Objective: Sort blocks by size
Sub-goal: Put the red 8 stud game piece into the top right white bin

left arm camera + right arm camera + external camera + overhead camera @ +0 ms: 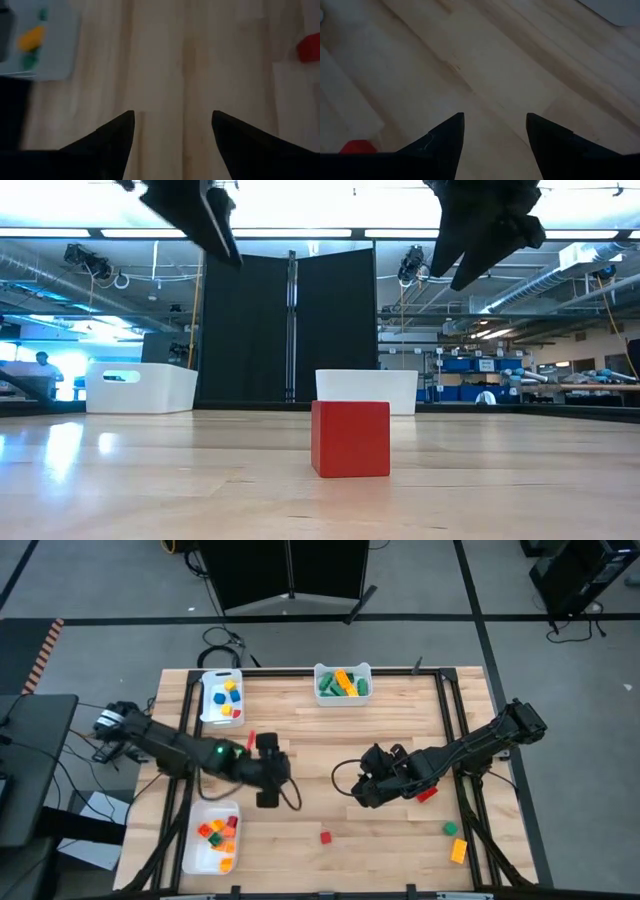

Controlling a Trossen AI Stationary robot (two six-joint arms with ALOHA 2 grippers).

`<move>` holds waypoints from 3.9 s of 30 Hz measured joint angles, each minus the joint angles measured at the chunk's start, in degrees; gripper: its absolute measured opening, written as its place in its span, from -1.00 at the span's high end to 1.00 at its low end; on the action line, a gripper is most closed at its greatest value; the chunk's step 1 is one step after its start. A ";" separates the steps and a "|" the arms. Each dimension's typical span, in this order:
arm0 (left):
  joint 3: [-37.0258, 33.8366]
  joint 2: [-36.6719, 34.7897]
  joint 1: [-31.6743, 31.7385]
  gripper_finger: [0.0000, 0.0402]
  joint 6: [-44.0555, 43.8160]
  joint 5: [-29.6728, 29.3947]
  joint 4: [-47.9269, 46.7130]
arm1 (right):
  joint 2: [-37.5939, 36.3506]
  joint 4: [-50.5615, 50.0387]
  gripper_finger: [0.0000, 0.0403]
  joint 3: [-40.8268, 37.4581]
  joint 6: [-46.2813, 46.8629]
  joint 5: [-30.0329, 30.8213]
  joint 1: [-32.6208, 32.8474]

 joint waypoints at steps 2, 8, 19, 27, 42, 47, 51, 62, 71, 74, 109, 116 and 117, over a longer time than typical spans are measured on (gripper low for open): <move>-6.03 -3.15 2.41 -0.37 2.14 4.52 7.41 | 0.00 0.00 -0.12 0.00 0.09 -0.20 0.00; -22.31 -15.22 7.50 -0.37 2.00 8.80 20.46 | 0.00 -1.07 -0.12 0.00 3.00 -0.27 -0.04; -31.23 -28.39 14.84 -0.37 5.12 10.04 23.42 | 0.00 -16.55 -0.29 0.00 26.90 -1.81 -0.22; -35.89 -34.95 23.53 -0.37 10.43 16.55 25.03 | 0.00 -24.88 -0.51 0.00 55.49 -9.66 -0.26; -37.62 -36.38 33.45 -0.37 22.36 24.05 26.23 | 1.70 -31.82 -0.54 -0.02 69.71 -27.07 0.00; -37.62 -36.38 35.81 -0.37 25.89 24.89 26.22 | 1.97 -26.74 -0.47 -3.55 71.63 -31.33 0.13; -37.62 -36.36 37.62 -0.37 27.84 27.05 26.11 | 1.92 -20.11 -0.42 -9.06 72.47 -33.02 0.11; -37.62 -36.36 39.54 -0.37 29.08 30.51 25.59 | 1.90 -18.81 -0.37 -16.12 73.69 -37.64 0.82; -37.61 -36.34 39.76 -0.37 29.06 30.52 26.29 | 1.88 -12.48 -0.35 -21.22 76.48 -38.76 1.13; -37.60 -36.34 39.76 -0.37 29.06 30.35 26.67 | 1.88 -9.34 -0.34 -22.93 76.68 -37.70 0.39; -37.56 -36.32 39.76 -0.37 28.99 28.27 30.21 | 1.81 -1.09 0.25 -29.86 67.44 -32.47 -0.52; -37.56 -36.32 39.73 -0.37 28.99 28.30 30.37 | 2.46 -5.75 0.22 -26.20 63.76 -30.32 -0.56; -37.56 -36.32 39.76 -0.37 28.99 28.30 30.61 | 2.36 -7.32 0.22 -25.34 63.31 -29.42 -0.66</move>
